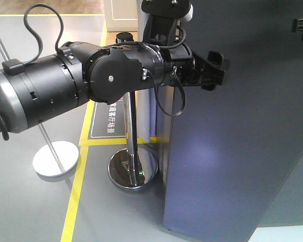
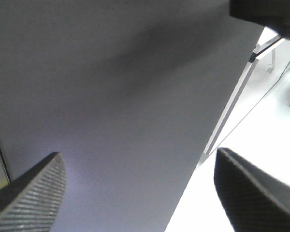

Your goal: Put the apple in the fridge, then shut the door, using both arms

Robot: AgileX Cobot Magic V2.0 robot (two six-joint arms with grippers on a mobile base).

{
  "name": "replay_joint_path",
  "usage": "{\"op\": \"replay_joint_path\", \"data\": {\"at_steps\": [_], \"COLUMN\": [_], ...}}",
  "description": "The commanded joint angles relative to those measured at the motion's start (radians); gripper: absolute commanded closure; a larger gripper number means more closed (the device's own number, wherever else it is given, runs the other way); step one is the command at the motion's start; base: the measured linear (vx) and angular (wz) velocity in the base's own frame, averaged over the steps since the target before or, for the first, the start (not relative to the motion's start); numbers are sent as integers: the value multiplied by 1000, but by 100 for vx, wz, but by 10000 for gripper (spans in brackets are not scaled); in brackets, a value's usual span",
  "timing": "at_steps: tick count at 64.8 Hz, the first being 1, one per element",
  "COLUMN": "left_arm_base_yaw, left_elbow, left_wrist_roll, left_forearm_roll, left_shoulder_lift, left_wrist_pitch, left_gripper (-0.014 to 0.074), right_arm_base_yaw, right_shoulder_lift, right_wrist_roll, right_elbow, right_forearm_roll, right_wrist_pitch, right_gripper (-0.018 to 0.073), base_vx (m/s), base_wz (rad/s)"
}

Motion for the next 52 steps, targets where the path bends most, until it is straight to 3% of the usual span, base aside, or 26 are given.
{"op": "replay_joint_path", "data": {"at_steps": [1, 18, 39, 52], "left_arm_base_yaw": [-7, -7, -7, -7], "left_elbow": [-34, -34, -34, -34], "left_wrist_roll": [-2, -2, -2, -2], "left_forearm_roll": [-13, -13, -13, -13], "left_shoulder_lift": [-55, -55, -55, -55], "left_wrist_pitch": [-65, -63, -63, -63], "left_gripper": [6, 6, 6, 6], "right_arm_base_yaw": [-28, -32, -32, -32], "right_shoulder_lift": [-3, 135, 340, 463], "right_wrist_roll": [-37, -61, -74, -202], "right_elbow": [-38, -63, -335, -523], "right_forearm_roll": [0, 51, 131, 298], "right_wrist_pitch": [-150, -289, -215, -131], "right_gripper": [-1, -1, -1, -1], "base_vx": [0, 0, 0, 0], "base_wz": [0, 0, 0, 0]}}
